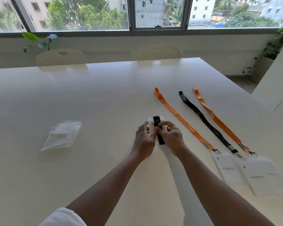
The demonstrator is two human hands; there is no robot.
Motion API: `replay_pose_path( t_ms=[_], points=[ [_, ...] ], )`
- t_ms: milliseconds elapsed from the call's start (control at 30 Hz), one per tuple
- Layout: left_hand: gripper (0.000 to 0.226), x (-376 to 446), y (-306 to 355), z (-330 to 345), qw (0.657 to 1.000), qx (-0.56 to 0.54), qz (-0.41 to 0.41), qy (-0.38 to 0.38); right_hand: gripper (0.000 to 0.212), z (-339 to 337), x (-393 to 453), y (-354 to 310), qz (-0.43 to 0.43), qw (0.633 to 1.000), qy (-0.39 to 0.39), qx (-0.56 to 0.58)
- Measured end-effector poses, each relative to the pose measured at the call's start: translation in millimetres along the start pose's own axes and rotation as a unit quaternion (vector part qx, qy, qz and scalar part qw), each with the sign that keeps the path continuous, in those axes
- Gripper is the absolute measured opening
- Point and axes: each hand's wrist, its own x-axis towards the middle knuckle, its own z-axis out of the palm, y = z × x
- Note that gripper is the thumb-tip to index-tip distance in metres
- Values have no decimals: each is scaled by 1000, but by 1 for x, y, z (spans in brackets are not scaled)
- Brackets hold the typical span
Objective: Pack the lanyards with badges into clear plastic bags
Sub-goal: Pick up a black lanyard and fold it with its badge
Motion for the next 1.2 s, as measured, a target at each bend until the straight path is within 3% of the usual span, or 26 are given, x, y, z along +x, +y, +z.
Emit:
replay_pose_path(
  t_ms=[133, 233, 367, 567, 667, 900, 1200],
  points=[
    [62, -5, 2, 6, 988, 152, 39, -5, 19, -3, 4, 16, -107, 981, 47, -158],
    [59, -5, 3, 8, 978, 204, 49, -10, 30, 0, 5, 28, -169, 952, 43, -253],
    [56, -5, -1, 10, 970, 236, 54, -4, 39, 2, 5, 31, -158, 935, 30, -316],
    [54, -1, -10, 16, 959, 275, 70, -20, 42, 1, 8, 34, -153, 865, 49, -476],
    [55, 1, -14, 19, 954, 294, 63, -11, 44, -1, 8, 35, -160, 858, 36, -487],
    [54, -4, -11, 18, 967, 251, 46, 16, 47, -2, 5, 36, -179, 890, 82, -412],
    [49, -11, -10, -6, 977, 179, 42, 108, 28, 18, -1, 28, -250, 825, 161, -481]
  ],
)
